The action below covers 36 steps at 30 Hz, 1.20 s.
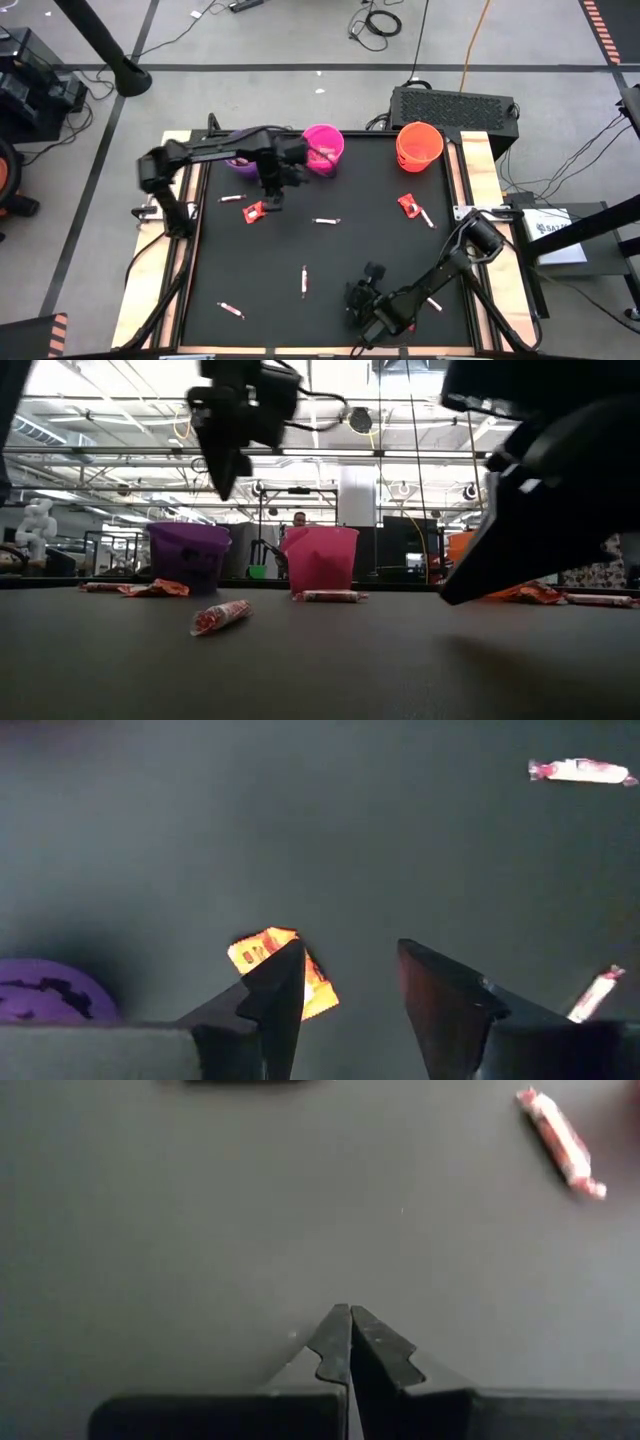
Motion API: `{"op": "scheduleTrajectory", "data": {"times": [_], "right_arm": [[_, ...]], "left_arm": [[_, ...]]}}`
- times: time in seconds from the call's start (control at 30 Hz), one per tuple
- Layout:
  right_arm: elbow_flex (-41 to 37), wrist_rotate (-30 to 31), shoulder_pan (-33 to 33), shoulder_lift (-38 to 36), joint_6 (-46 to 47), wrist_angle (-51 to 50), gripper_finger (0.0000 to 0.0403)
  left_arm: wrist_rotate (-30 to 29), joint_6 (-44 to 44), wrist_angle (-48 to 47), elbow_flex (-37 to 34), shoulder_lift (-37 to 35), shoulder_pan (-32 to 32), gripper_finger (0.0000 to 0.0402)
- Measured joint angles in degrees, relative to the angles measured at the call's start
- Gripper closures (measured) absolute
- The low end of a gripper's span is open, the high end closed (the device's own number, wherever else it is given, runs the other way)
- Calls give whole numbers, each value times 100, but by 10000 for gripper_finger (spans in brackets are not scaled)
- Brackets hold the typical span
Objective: Sort candy by brand, put in halloween buckets
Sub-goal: Put the red chocolate bar into the pink bucket
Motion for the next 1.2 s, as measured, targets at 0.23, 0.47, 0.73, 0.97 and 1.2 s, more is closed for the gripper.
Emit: {"op": "scheduleTrajectory", "data": {"times": [0.23, 0.47, 0.73, 0.97, 1.2], "right_arm": [[0, -511, -578, -191, -1226, 59, 403], [0, -928, -1364, -434, -2315, 140, 403], [-2, -1233, -1797, -437, -2341, 483, 403], [-2, -1230, -1782, -435, -2431, 715, 403], [-2, -1228, -1771, -435, -2534, 772, 403]], "left_arm": [[-3, -511, 1273, -2409, -2019, -16, 236], [10, -1350, 2008, -3886, -3490, -65, 236], [-18, -1376, 2349, -4591, -4000, -140, 236], [-1188, -1926, 2340, -4561, -3575, -136, 236], [-1224, -2160, 3272, -4556, -2415, -138, 236]]}}
